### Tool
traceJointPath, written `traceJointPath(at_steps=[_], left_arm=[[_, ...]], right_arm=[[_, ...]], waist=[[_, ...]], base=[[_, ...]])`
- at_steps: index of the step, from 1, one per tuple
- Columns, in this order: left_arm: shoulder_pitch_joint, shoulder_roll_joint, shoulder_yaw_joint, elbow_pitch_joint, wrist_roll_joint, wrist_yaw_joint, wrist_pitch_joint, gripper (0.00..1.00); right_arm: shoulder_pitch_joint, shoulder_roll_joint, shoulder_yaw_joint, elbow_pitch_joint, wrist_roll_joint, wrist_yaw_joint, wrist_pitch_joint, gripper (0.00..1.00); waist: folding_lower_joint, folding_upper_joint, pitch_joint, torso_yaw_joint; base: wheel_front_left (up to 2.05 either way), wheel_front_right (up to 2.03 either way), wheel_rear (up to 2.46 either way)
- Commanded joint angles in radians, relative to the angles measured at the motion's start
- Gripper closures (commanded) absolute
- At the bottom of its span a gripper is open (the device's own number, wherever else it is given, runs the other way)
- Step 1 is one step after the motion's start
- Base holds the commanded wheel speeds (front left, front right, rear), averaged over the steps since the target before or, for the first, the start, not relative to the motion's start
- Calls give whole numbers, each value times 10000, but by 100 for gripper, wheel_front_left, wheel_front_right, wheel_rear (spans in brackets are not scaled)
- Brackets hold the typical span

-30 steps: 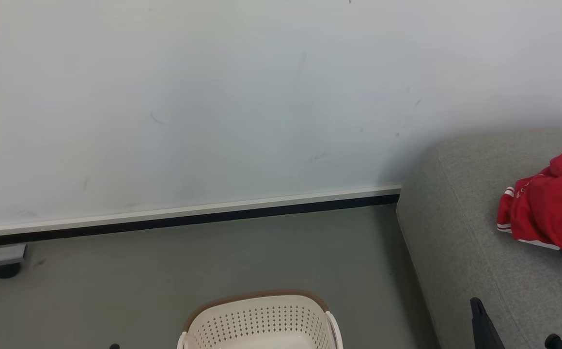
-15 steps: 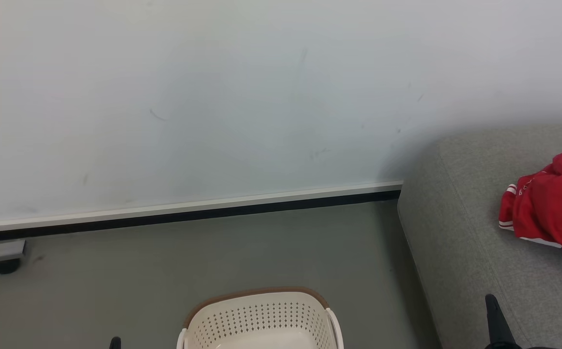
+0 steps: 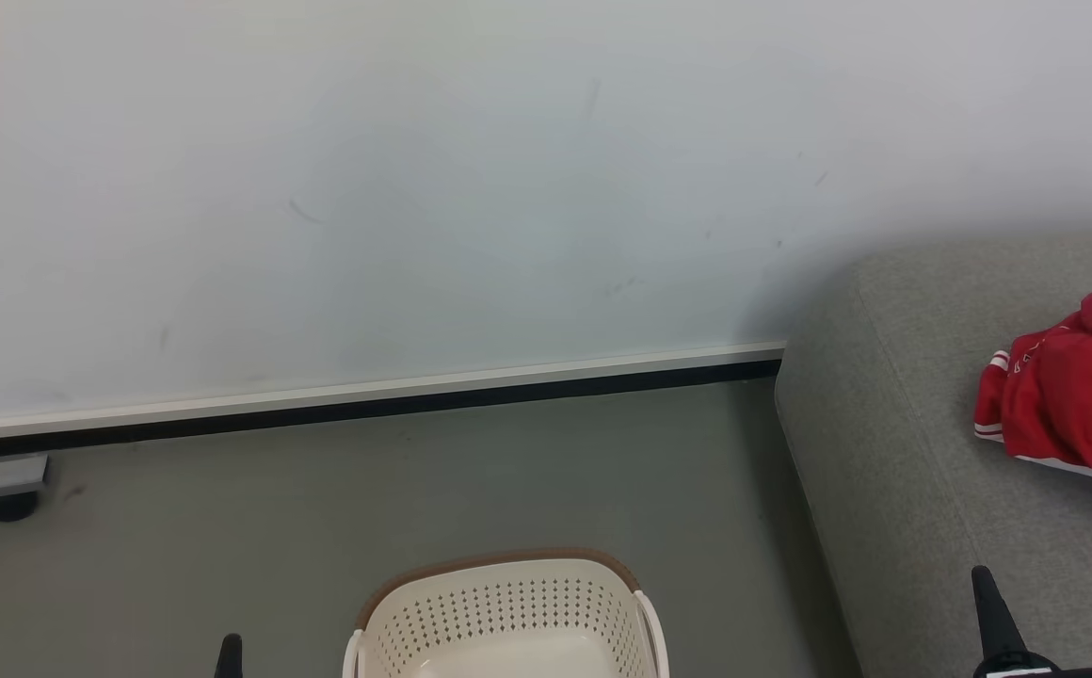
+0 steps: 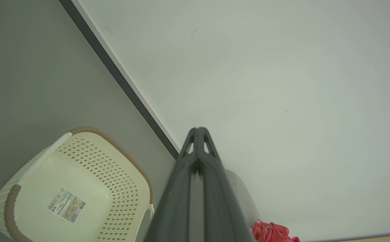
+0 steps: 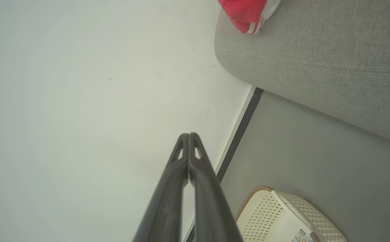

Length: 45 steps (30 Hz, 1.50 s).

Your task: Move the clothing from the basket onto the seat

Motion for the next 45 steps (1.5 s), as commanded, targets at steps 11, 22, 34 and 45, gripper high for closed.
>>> traceJointPath(at_steps=[11, 22, 34, 45], left_arm=[[-507, 64, -48, 254, -1521, -124, 337, 100], [-752, 56, -92, 475, -2581, -172, 561, 100], [-999, 47, -140, 658, -3504, -228, 764, 100], [-1165, 39, -172, 813, -4229, -256, 924, 100]], right_arm=[[-274, 140, -617, 7, 1431, 3, 462, 100], [-356, 242, -1045, 55, 2420, 2, 804, 100], [-430, 333, -1448, 95, 3275, 2, 1123, 100], [-473, 421, -1761, 131, 3946, 2, 1360, 100]], waist=[[-1, -1, 131, 17], [-1, -1, 240, 31], [-1, -1, 349, 44], [-1, -1, 439, 56]], base=[[0, 0, 0], [0, 0, 0], [0, 0, 0], [0, 0, 0]])
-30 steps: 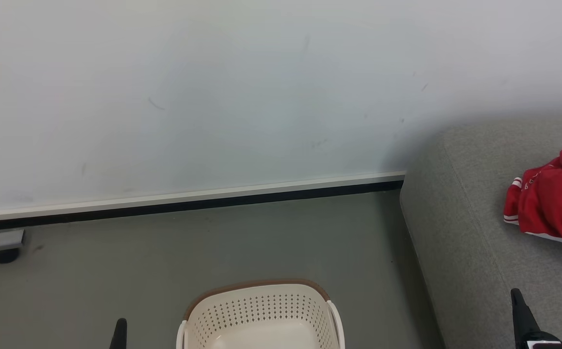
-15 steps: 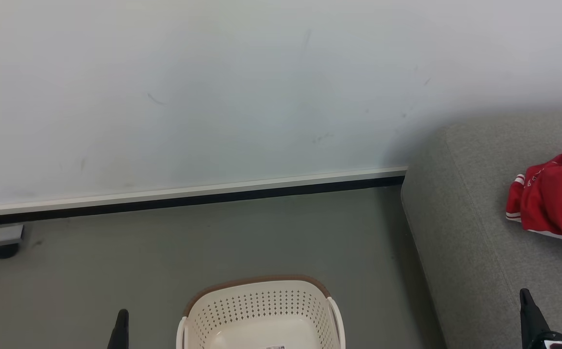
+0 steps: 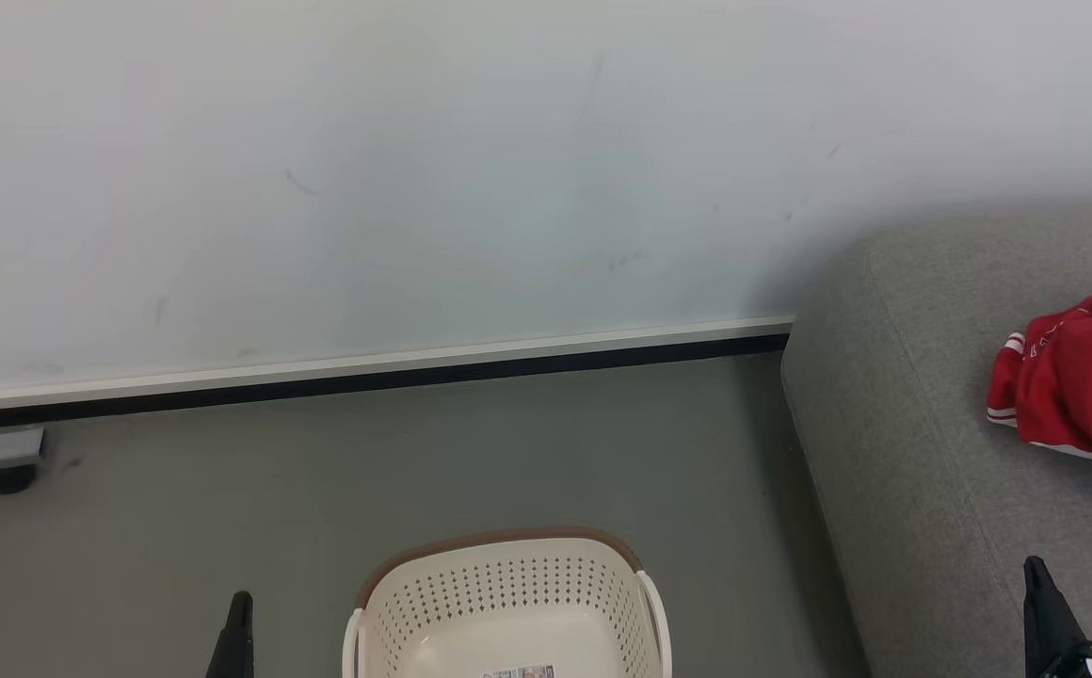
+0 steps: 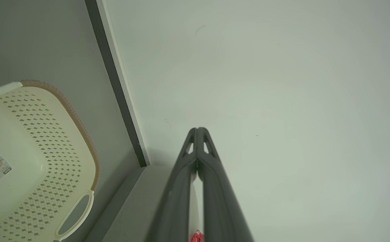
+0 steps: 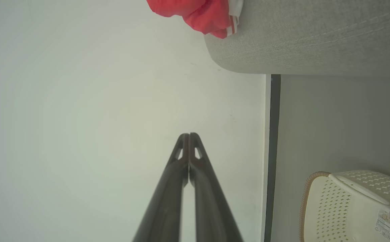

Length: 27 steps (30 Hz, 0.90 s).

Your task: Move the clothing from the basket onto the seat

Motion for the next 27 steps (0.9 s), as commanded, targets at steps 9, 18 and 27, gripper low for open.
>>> traceJointPath(at_steps=[9, 18, 27], left_arm=[[-157, 35, -15, 110, -409, -42, 122, 100], [-157, 27, -4, 109, -398, -42, 132, 100], [-157, 21, 6, 109, -388, -42, 140, 100]], right_arm=[[-108, 94, -199, 35, 354, 4, 173, 100], [-117, 121, -245, 38, 293, 4, 212, 100], [-126, 154, -284, 42, 253, 4, 246, 100]], waist=[[0, -1, 47, 7], [0, -1, 47, 7], [0, -1, 47, 7]], base=[[0, 0, 0], [0, 0, 0], [0, 0, 0]])
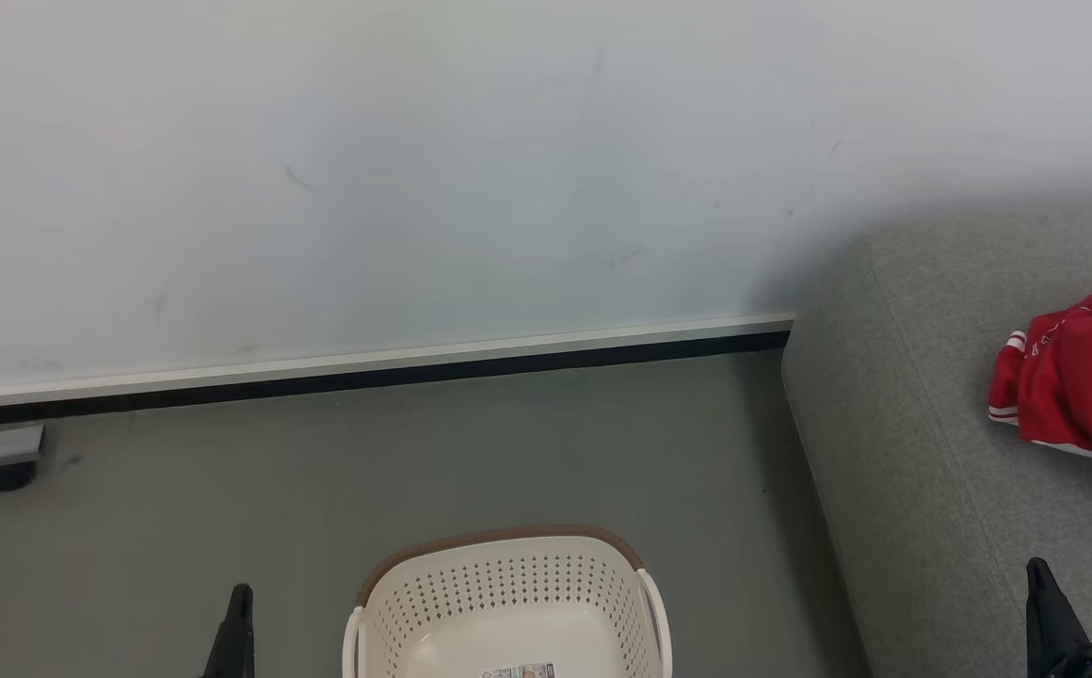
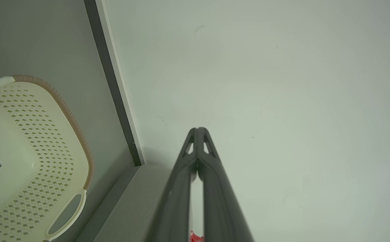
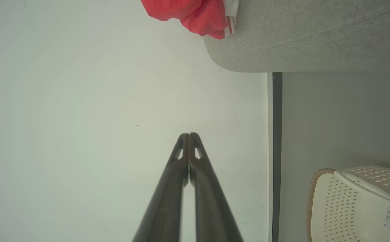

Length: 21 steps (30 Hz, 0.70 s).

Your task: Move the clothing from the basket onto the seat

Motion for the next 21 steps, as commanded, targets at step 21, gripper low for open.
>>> traceJointPath(at_steps=[21], left_arm=[[0, 13, 27, 38, 10, -17, 63, 100]], right_arm=[[-105, 90, -100, 23, -100, 4, 110, 100]], waist=[[0, -1, -1, 0]], base=[[0, 0, 0]])
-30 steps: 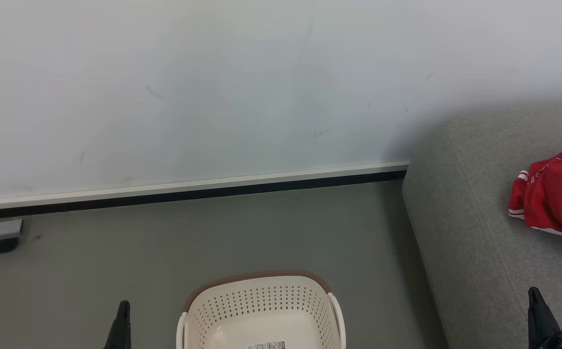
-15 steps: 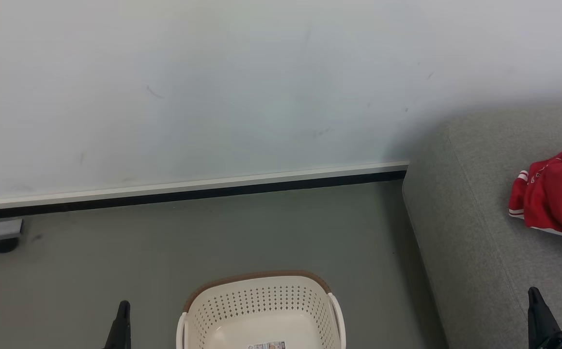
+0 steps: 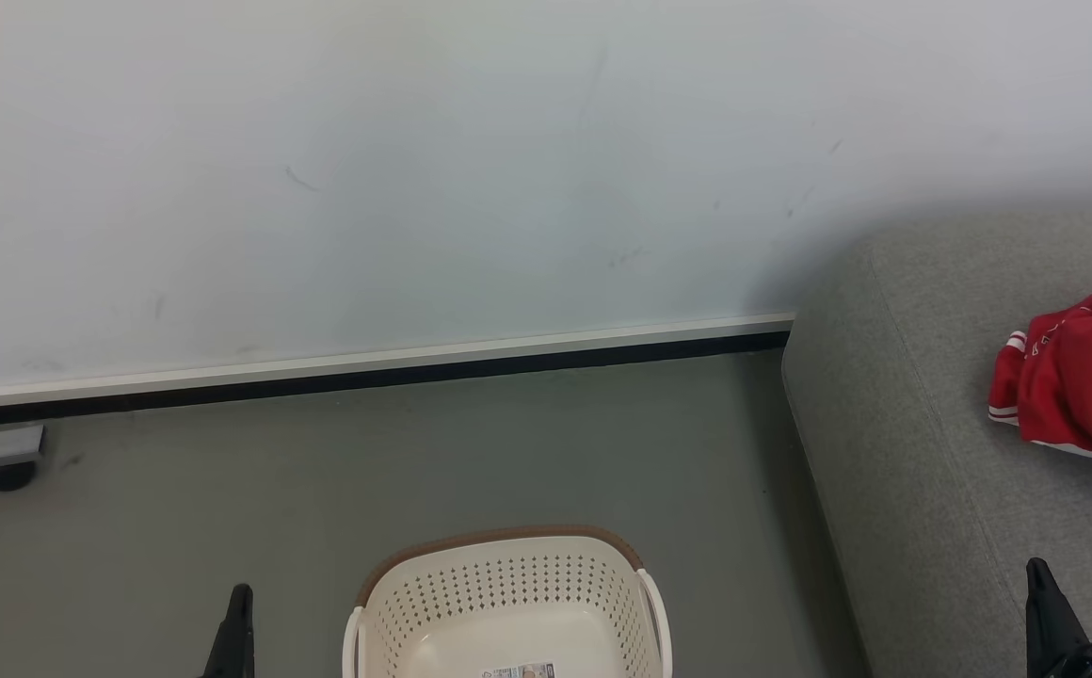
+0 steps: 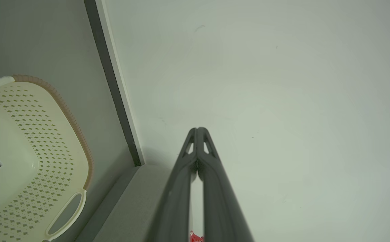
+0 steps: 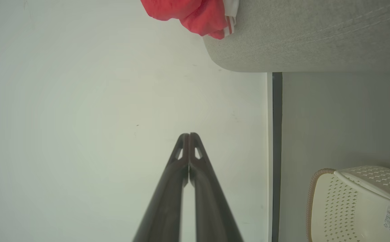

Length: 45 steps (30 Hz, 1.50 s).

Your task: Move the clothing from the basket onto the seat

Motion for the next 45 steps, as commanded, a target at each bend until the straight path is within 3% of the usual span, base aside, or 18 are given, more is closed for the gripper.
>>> traceJointPath(at_steps=[1, 45], left_arm=[[0, 17, 22, 38, 9, -17, 58, 100], [0, 6, 33, 37, 22, -17, 52, 100]], right_arm=[[-88, 39, -28, 18, -32, 4, 56, 100], [-112, 108, -127, 23, -110, 4, 146, 100]], waist=[[0, 0, 0, 0], [0, 0, 0, 0]], base=[[0, 0, 0], [0, 0, 0]])
